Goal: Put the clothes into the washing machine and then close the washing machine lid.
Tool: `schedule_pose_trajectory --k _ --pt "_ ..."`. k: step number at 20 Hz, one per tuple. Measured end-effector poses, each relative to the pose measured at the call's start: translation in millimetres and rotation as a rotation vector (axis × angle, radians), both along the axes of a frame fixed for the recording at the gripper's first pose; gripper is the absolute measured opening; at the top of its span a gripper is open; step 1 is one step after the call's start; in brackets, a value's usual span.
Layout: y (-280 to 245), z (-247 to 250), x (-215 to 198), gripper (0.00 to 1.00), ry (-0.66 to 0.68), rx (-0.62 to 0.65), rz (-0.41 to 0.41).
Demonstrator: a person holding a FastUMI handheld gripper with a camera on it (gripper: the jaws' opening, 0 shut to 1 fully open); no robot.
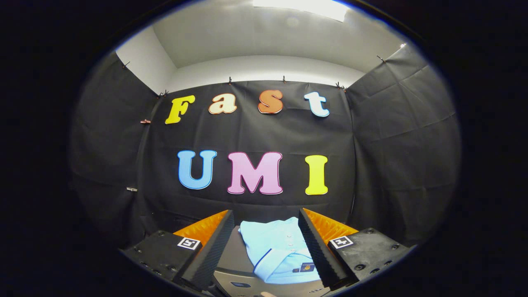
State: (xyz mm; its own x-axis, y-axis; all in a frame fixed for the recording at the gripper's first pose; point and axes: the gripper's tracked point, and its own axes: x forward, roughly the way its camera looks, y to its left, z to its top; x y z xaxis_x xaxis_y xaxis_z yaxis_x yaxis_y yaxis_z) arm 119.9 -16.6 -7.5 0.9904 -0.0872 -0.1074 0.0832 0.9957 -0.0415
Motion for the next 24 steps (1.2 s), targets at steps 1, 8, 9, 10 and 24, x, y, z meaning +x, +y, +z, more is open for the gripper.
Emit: schedule_pose_trajectory --k 1,8,9,10,24 --pt "-2.4 -3.6 10.3 0.98 0.015 0.0 -0.007" --pt "-26.1 -28.7 82.5 0.98 0.151 0.026 -0.051" --pt "-31.2 -35.2 91.1 0.98 0.176 0.028 -0.06" --pt "-36.4 -41.2 99.4 0.98 0.202 0.029 -0.071" --pt "-75.0 -142.8 153.2 0.98 0.51 0.007 -0.157"
